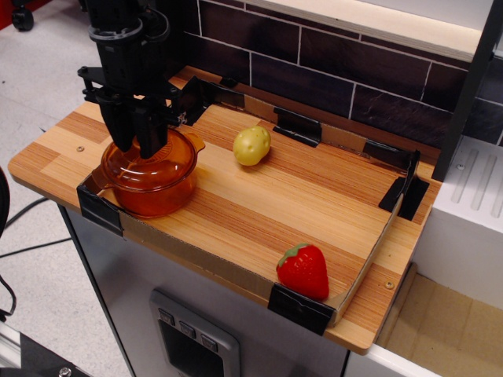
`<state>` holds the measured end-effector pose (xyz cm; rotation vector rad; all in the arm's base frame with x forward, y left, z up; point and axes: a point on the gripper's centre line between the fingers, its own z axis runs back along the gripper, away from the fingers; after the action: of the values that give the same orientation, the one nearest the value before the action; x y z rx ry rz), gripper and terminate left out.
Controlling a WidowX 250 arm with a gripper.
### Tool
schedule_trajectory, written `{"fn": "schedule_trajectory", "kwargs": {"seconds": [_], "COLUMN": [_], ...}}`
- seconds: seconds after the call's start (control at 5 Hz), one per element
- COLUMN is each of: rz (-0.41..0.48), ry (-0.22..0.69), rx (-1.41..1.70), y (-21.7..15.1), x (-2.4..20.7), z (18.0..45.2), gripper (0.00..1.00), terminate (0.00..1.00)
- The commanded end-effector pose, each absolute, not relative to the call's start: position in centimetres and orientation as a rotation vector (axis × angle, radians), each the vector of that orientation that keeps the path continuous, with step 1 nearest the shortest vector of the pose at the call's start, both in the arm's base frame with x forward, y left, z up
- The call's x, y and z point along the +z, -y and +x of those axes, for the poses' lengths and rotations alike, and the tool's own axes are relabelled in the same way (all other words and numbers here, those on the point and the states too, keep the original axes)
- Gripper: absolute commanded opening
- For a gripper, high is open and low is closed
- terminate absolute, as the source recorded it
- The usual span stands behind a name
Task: Take lid off pot
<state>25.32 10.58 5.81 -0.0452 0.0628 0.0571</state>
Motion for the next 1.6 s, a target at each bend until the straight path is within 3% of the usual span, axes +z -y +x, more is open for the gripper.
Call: {"fn": "schedule_trajectory", "kwargs": {"seconds": [0.0,0.2,0.6,1.0,1.4], "rz": [-0.005,-0.036,-0.074,-0.107,-0.075], "ry": [-0.002,0.001,-0.044,-0.053,-0.064], "rx": [0.173,0.214,0.23,0.213,0.25], "y": [-12.1,-10.8,-5.0,0.2,2.8], "x": [11.7,13.2,12.6,9.3,5.3], "z": [26.9,27.5,29.1,30.4,32.6], "gripper": [0.0,0.0,0.0,0.0,0.0], "terminate": [0.0,0.0,0.0,0.0,0.0]}}
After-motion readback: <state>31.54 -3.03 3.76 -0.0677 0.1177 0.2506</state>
